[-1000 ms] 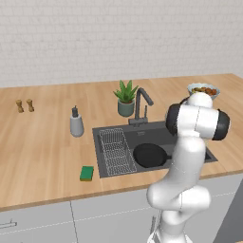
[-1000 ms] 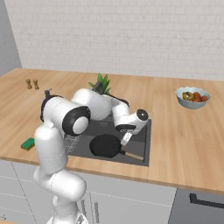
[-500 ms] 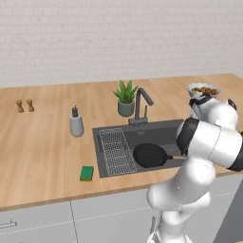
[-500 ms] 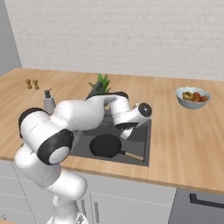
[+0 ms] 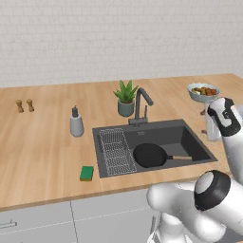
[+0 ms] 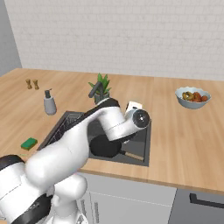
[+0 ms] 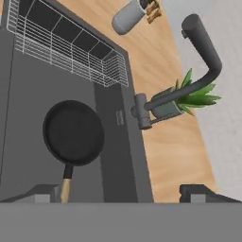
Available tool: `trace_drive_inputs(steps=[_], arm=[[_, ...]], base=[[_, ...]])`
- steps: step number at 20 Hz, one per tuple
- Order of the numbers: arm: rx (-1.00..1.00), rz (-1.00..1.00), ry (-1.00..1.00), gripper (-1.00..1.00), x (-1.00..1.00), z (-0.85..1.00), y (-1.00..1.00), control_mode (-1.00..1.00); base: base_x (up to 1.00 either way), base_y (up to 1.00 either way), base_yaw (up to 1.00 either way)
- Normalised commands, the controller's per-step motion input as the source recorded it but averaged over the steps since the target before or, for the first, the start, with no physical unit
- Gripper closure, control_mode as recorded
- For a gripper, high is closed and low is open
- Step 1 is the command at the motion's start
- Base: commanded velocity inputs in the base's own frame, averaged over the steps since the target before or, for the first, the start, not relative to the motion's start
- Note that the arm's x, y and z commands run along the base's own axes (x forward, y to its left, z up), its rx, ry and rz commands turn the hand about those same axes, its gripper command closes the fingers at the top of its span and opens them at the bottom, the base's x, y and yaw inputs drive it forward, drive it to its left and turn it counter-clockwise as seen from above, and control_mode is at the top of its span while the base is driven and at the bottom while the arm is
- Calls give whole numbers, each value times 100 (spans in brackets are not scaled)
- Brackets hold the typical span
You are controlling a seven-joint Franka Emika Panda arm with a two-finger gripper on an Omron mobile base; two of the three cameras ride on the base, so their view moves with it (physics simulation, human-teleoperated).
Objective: Pick the pan and sponge and place them into the sink. Then turn on the water.
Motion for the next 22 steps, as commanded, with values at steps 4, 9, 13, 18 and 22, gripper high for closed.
trace_drive_inputs(steps=[4,9,13,18,22], arm=[[-34,21,-13,-100,-69,66,47,-100],[-38,24,-2,-100,-47,64,71,-100],[-34,24,0,-100,-34,54,85,-100],[-22,26,5,-100,-22,21,92,-100],[-14,30,20,-100,0,1,95,-100]], base=[[0,0,0],[0,0,0],[0,0,0],[0,0,0],[0,0,0]])
